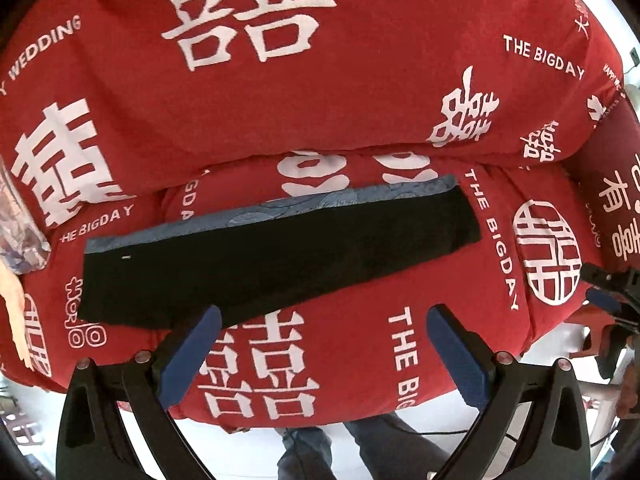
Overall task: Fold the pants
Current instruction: 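Release the trousers and raise both grippers away from the folded trousers, then grasp the waistband end with the left gripper while the right gripper grasps the hem end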
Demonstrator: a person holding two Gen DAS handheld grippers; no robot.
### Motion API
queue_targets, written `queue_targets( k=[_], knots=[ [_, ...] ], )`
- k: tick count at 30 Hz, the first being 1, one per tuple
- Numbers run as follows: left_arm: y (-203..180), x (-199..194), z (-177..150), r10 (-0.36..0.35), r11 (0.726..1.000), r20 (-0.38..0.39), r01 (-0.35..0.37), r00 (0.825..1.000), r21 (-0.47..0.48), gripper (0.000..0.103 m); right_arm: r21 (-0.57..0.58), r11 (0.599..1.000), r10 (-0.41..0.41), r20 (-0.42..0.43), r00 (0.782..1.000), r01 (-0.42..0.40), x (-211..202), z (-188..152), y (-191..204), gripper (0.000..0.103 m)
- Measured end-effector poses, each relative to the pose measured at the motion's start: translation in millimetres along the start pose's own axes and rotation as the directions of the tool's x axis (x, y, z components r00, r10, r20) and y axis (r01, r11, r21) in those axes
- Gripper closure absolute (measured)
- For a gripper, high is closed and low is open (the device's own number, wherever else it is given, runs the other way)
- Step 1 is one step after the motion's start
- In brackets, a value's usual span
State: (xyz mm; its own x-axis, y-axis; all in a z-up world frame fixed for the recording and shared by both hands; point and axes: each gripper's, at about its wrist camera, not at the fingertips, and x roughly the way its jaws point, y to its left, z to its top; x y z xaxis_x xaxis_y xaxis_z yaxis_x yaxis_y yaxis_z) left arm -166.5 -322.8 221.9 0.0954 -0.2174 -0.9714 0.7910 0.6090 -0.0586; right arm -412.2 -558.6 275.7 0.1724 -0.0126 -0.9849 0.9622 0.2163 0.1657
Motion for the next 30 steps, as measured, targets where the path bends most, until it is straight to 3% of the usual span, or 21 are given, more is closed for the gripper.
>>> queue_targets(
  k=[5,7,8,9,11,13,18,25,30],
  knots=[
    [-2.4,26.0,13.5,0.045,0.999,-0.027,-0.046,0.999,-0.018,0.0,0.013,0.998,0.068,0.038,0.997,-0.069,8.5,25.1,-10.0,0.025],
    [0.7,42.0,17.1,0.057,0.998,-0.047,-0.059,0.997,-0.038,0.0,0.013,0.997,0.077,0.016,0.997,-0.077,26.1,34.9,-10.9,0.025],
    [2.1,50.9,17.7,0.066,0.997,-0.059,-0.069,0.996,-0.046,0.0,0.014,0.996,0.083,0.007,0.997,-0.083,37.9,39.1,-11.1,0.03],
    [3.8,61.4,18.2,0.076,0.995,-0.075,-0.08,0.994,-0.052,0.0,0.019,0.996,0.087,0.007,0.996,-0.087,45.6,41.3,-11.7,0.048],
    [6.9,81.0,17.2,0.091,0.994,-0.099,-0.097,0.991,-0.059,0.0,0.02,0.993,0.12,0.006,0.993,-0.12,64.0,45.0,-11.3,0.067],
    [9.8,107.2,15.3,0.118,0.99,-0.125,-0.126,0.985,-0.062,0.0,0.004,0.989,0.147,0.01,0.989,-0.147,89.3,48.3,-10.4,0.069],
    [15.8,171.0,13.1,0.169,0.979,-0.183,-0.186,0.968,-0.081,0.0,-0.011,0.983,0.18,-0.096,0.979,-0.182,163.4,54.0,-4.1,0.069],
    [25.6,231.6,24.3,0.205,0.962,-0.144,-0.226,0.968,-0.151,0.0,-0.142,0.971,0.177,-0.114,0.978,-0.193,224.5,64.6,23.2,0.068],
    [41.2,272.9,33.6,0.26,0.936,-0.129,-0.283,0.957,-0.21,0.0,-0.215,0.963,0.139,-0.109,0.984,-0.16,256.8,76.6,29.1,0.068]
  ],
)
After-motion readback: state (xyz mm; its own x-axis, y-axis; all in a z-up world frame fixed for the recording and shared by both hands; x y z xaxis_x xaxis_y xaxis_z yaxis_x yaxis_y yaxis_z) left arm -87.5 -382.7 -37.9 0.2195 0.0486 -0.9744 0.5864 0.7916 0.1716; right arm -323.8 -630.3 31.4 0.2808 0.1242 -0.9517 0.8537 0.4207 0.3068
